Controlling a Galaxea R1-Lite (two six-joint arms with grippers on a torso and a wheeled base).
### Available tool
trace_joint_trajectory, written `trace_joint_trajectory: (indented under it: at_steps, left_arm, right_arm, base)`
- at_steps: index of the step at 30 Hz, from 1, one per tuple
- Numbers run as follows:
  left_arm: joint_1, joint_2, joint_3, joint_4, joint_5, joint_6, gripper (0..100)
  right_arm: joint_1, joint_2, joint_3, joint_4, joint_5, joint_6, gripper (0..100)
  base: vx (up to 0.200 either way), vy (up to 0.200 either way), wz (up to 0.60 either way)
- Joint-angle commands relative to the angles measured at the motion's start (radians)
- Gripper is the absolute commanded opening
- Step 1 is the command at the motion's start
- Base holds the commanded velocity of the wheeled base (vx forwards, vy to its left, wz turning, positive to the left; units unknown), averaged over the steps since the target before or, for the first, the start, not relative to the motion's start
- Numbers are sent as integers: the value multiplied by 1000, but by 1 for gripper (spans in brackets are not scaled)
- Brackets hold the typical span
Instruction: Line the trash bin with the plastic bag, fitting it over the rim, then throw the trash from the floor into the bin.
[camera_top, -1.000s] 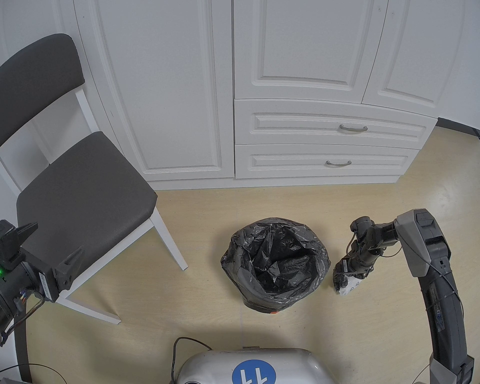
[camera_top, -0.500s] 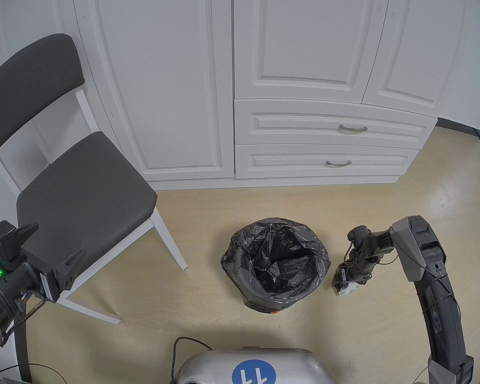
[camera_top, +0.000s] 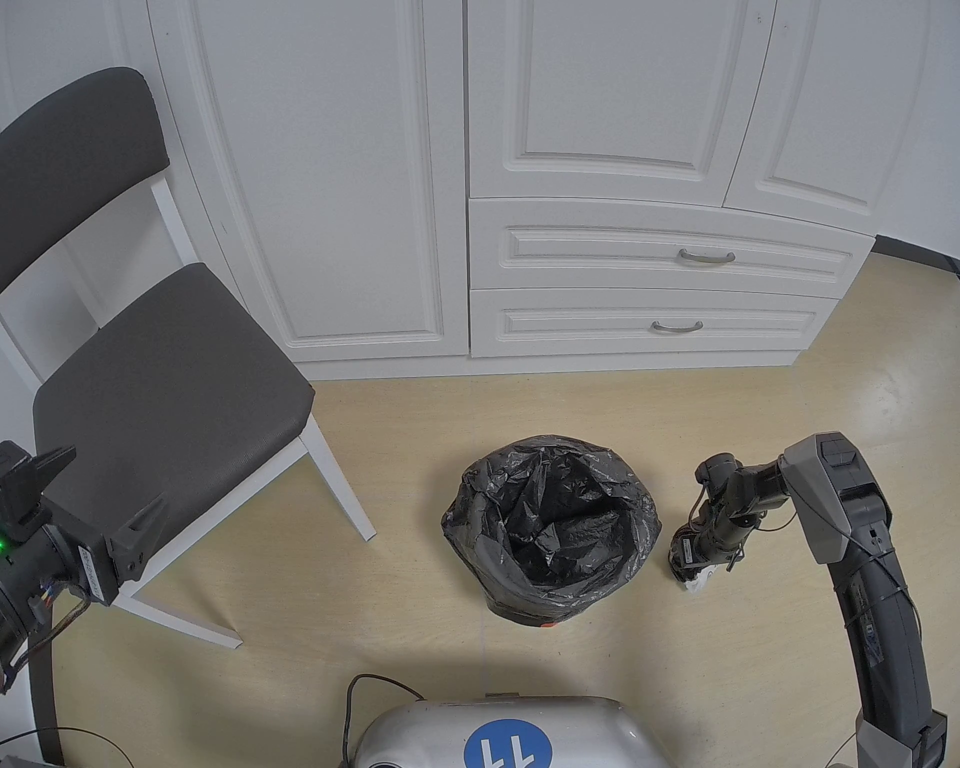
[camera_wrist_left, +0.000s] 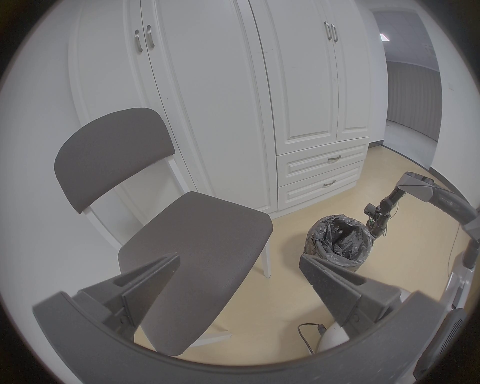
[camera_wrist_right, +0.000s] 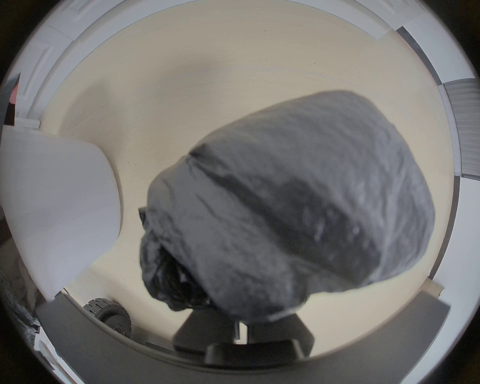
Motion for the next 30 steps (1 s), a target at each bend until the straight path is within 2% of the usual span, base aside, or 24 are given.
trace_joint_trajectory:
  at_steps: [1,3,4,5,6,8,18,30]
  left_arm:
    - [0,-4,0,0,1,1,100]
    - [0,-4,0,-2,1,1,100]
    - [0,-4,0,-2,1,1,100]
    - [-2,-7,-2,-2,-1,3,100]
    - [-2,-7,-2,-2,1,3,100]
    - [-2,-7,-3,-2,1,3,100]
    - [-2,-52,-9,0,-1,15,100]
    - [0,-75,-11,0,-1,31,100]
  right_arm:
    - [-1,-8,0,1,-16,22,0]
    - [-9,-25,0,-2,-72,43,0]
    - [-9,-25,0,-2,-72,43,0]
    - [-16,-57,0,-2,-128,46,0]
    - [-24,-77,9,1,-145,46,0]
    - [-30,-104,33,4,-148,45,0]
    - [-39,-614,460,-9,-157,-6,0]
    - [40,-1126,957,-414,-146,-153,0]
  base:
    - [0,0,0]
    - [0,0,0]
    - [0,0,0]
    - [0,0,0]
    - [0,0,0]
    - [0,0,0]
    - [0,0,0]
    - [0,0,0]
